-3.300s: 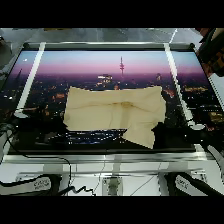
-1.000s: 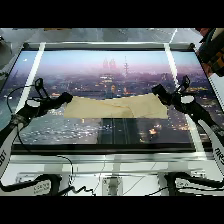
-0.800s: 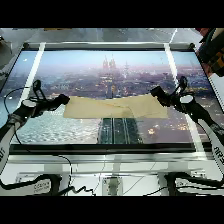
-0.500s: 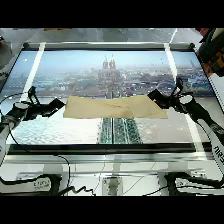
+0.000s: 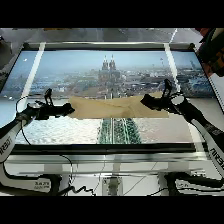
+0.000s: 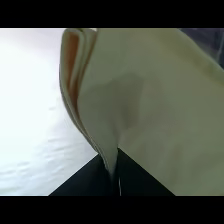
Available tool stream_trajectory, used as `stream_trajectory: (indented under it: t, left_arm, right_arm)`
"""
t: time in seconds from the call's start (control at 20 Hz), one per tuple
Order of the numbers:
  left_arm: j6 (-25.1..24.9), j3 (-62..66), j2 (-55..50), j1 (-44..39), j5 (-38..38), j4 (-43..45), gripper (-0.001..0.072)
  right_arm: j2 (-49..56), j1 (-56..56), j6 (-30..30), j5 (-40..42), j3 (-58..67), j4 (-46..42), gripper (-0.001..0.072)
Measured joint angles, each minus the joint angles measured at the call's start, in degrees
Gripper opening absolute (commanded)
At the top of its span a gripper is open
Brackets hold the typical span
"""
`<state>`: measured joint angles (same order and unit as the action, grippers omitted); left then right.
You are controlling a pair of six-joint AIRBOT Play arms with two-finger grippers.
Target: Fold the clothes and pants, and hang the long-sleeved shirts on hangers.
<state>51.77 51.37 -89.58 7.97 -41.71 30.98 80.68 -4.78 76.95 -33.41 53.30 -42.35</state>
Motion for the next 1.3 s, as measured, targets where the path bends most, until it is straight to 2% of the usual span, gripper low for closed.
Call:
stream_trajectory:
  t: [0.2,0.4,0.55,0.7,1.05,1.3]
  left_arm:
    - [-1.7,2.2,0.9,-2.5,-1.5,-0.9,0.0012]
    - [-2.2,5.4,7.1,-1.4,-11.4,-1.2,0.0012]
    - [-1.6,6.4,14.7,-0.2,-19.1,0.5,0.0012]
    - [0.4,6.8,22.7,0.9,-22.9,4.3,0.0012]
    - [2.0,7.0,33.4,5.1,-23.5,7.1,0.0012]
    - [2.3,7.0,32.1,2.5,-21.7,4.0,0.0012]
  right_arm:
    - [0.2,-6.3,0.0,6.6,0.5,0.1,0.0011]
    - [2.0,-12.7,0.3,10.1,3.1,0.2,0.0011]
    - [5.8,-17.8,3.3,8.8,6.1,0.2,0.0011]
    - [10.8,-23.9,6.8,6.4,9.2,0.4,0.0011]
    - [17.9,-37.2,10.6,4.9,17.5,4.6,0.0012]
    - [18.0,-35.6,10.6,2.1,22.6,1.2,0.0012]
